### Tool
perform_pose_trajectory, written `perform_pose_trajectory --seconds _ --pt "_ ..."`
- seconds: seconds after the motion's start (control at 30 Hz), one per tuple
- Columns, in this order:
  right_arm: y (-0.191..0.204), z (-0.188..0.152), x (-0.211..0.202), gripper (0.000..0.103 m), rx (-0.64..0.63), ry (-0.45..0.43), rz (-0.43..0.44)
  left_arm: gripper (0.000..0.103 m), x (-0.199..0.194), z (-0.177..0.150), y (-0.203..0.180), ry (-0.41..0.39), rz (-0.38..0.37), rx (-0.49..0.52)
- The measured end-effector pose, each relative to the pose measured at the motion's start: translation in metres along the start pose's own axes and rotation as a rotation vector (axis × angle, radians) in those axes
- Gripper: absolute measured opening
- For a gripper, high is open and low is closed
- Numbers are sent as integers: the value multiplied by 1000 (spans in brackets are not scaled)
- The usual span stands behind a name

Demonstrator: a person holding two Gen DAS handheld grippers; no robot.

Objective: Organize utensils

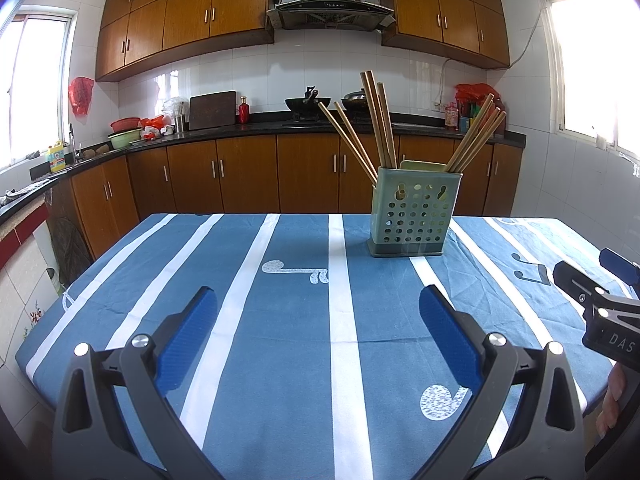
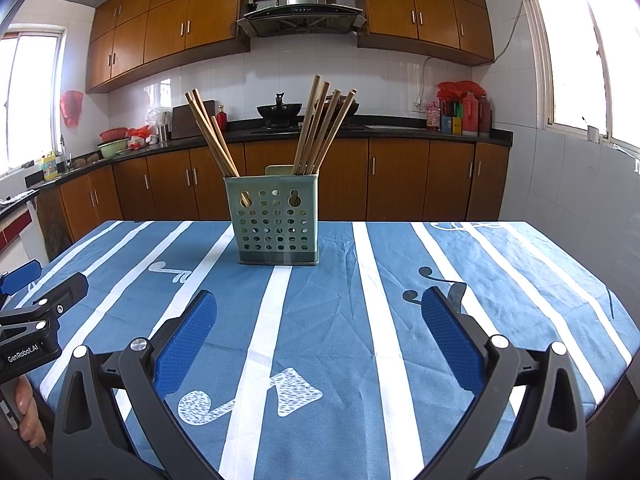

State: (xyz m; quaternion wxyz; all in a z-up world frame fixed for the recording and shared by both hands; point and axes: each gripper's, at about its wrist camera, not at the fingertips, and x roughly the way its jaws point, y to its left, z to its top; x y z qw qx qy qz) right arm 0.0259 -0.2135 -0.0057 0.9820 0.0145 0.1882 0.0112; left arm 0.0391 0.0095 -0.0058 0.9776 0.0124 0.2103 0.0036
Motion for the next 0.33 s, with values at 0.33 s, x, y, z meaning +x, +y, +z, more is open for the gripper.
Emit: perform_pose_trajectory --seconds 0.33 --pt "0 1 0 101 1 0 0 99 0 -4 0 12 -6 -9"
